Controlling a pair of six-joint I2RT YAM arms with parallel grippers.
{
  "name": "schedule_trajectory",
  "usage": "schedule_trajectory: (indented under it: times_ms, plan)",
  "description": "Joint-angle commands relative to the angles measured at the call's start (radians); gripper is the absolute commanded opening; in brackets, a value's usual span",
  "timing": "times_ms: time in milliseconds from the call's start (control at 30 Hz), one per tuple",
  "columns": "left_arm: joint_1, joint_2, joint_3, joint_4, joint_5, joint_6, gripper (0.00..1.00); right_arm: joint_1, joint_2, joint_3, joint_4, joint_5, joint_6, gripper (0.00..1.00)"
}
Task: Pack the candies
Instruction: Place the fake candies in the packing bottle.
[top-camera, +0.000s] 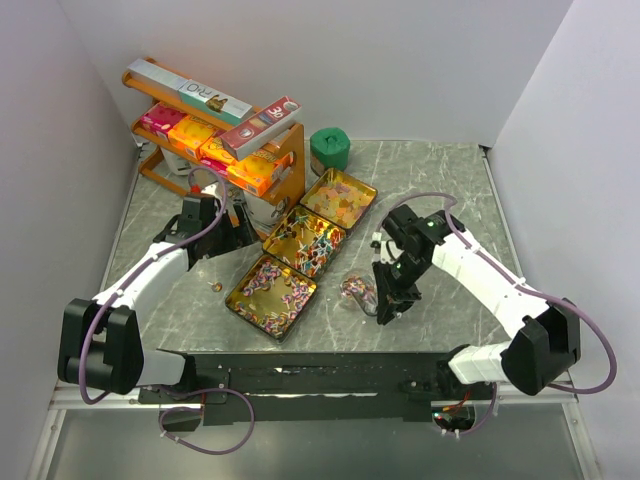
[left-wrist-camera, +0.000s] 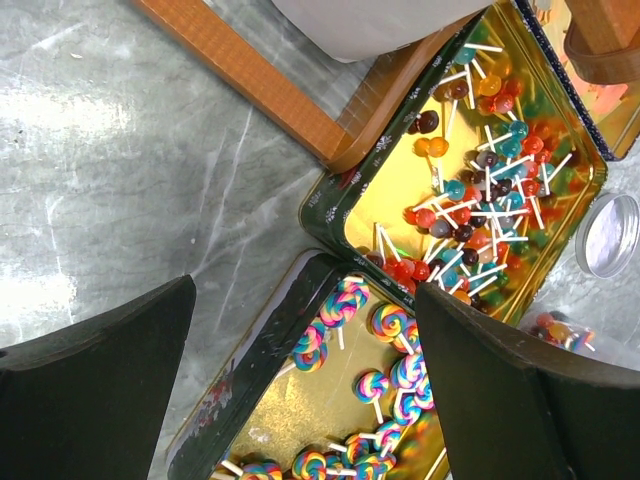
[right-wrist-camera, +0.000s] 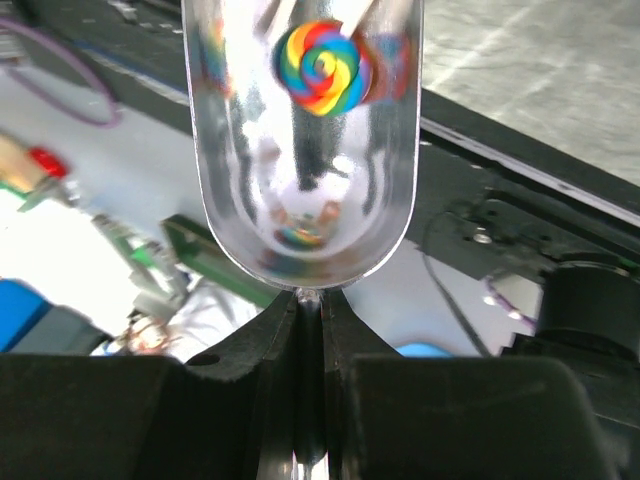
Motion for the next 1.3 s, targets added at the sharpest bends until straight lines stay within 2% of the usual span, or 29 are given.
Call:
schedule_trajectory:
  times_ms: [0,333,500,633,1000,1267]
  plan:
    - [-0.004,-0.005,0.004,0.032,-0.028,-0.011,0.96,-0.041,-0.019,0.031,0.004,-0.139,-0.004,0.0]
    - [-0.004,0.001,0.01,0.026,-0.046,-0.007,0.96,-0.132,-0.037,-0.03,0.054,-0.231,0.005,0.0]
    - [-0.004,0.004,0.01,0.025,-0.051,-0.005,0.96,-0.189,-0.069,-0.104,0.111,-0.346,0.031,0.0]
    - [-0.004,0.0,0.013,0.019,-0.055,-0.002,0.96,-0.204,-0.086,-0.148,0.143,-0.381,0.047,0.0]
    - [-0.004,-0.019,0.033,0.025,0.063,0.058,0.96,-0.279,-0.151,-0.282,0.28,-0.481,0.139,0.0]
    - [-0.009,-0.046,0.043,0.023,0.158,0.082,0.97,-0.285,-0.166,-0.224,0.277,-0.473,0.128,0.0]
